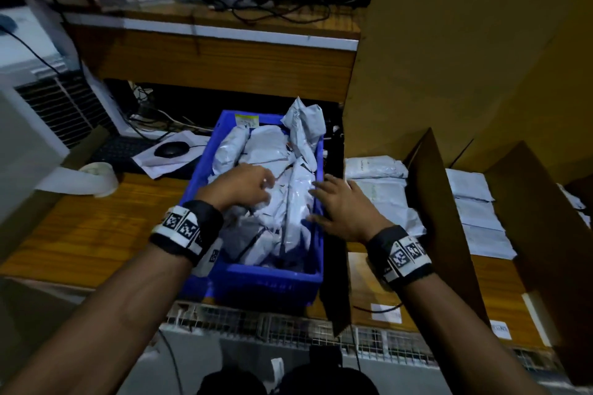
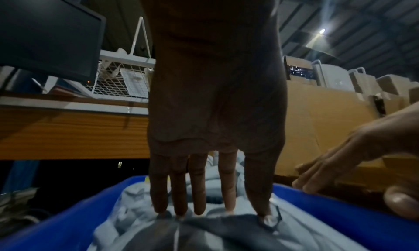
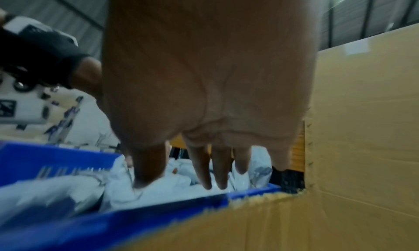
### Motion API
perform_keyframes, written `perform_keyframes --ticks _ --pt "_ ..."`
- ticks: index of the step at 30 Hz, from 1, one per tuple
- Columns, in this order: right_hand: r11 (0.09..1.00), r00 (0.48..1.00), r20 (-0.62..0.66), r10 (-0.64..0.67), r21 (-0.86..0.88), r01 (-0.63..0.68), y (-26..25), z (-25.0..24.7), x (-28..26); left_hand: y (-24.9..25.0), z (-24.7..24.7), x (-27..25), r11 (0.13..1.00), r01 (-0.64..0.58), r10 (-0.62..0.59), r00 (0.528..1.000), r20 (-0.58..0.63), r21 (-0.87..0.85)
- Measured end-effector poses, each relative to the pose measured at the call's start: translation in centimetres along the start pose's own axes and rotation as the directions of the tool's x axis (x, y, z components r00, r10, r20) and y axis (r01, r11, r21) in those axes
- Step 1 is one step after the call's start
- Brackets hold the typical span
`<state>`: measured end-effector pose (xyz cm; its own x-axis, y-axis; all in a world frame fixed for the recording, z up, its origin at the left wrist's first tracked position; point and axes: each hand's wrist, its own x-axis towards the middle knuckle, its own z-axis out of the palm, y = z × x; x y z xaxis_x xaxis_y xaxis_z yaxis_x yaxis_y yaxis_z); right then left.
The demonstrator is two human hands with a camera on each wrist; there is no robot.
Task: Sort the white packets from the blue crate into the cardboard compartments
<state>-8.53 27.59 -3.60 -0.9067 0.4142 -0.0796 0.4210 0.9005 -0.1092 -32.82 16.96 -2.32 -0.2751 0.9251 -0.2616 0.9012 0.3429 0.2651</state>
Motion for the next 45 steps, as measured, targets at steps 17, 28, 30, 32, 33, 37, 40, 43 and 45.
perform_keyframes --ticks 17,28,30,32,33,37,40,43,45 --pt "0.986 0.935 0.315 0.165 -0.04 -0.16 -0.2 1.9 0.1 5.6 3.6 1.3 0.998 0.01 0.003 0.983 0.185 -0.069" --pt "0.984 0.941 0.291 0.172 -0.003 -0.179 -0.1 2.0 -0.1 2.7 0.7 0.0 0.967 0.11 -0.043 0.961 0.275 -0.232" --pt "0.983 0.94 0.296 0.172 0.012 -0.183 0.0 2.0 -0.1 0.7 -0.2 -0.9 0.894 0.134 -0.009 0.959 0.283 -0.427" --pt "0.983 0.935 0.308 0.173 0.006 -0.184 -0.4 1.5 0.0 -0.6 -1.0 -2.2 0.818 0.122 0.06 0.954 0.294 -0.562" --pt "0.984 0.933 0.318 0.171 0.001 -0.18 -0.7 1.2 0.0 -0.9 -1.3 -2.9 0.785 0.106 0.105 0.948 0.3 -0.61" --pt "0.964 0.956 0.271 0.114 0.205 -0.173 -1.3 -0.9 0.5 -1.4 -1.3 -4.2 0.669 0.04 0.216 0.945 0.246 -0.742" --pt "0.728 0.99 0.142 0.004 0.678 -0.101 -1.9 -3.1 0.0 -1.0 -1.4 -4.5 0.592 0.024 0.212 0.96 0.185 -0.806" --pt "0.452 0.989 0.145 0.018 0.882 -0.138 -3.4 -5.6 -1.3 -0.4 -1.6 -4.9 0.569 -0.004 0.174 0.978 0.115 -0.823" --pt "0.347 0.992 0.12 0.035 0.929 -0.125 -4.0 -6.0 -1.8 0.0 -1.7 -5.0 0.561 -0.032 0.166 0.983 0.075 -0.827"
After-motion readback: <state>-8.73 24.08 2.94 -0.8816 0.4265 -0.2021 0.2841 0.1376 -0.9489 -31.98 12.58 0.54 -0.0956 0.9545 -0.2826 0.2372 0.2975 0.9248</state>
